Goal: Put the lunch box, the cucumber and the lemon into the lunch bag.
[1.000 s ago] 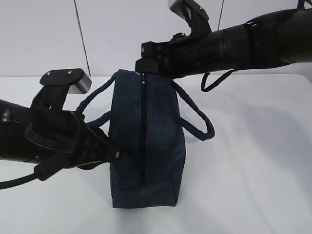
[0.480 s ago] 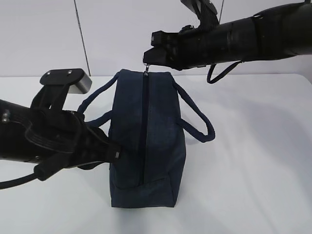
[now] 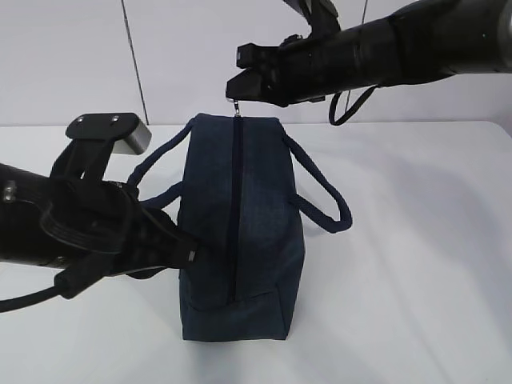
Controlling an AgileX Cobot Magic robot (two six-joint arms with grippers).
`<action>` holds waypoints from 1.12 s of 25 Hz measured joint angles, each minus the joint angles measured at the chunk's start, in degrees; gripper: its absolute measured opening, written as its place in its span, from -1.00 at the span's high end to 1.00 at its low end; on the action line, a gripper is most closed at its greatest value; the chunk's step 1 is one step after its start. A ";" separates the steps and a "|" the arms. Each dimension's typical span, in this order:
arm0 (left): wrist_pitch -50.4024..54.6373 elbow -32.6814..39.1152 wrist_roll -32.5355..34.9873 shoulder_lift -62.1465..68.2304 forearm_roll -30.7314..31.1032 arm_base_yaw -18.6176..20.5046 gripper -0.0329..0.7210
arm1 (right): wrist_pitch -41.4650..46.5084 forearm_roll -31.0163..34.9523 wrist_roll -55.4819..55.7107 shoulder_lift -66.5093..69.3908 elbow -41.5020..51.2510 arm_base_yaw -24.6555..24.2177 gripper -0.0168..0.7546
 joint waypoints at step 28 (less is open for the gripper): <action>0.00 0.00 0.00 0.00 0.85 0.00 0.91 | 8.61 -13.50 13.79 13.12 -17.95 -2.88 0.99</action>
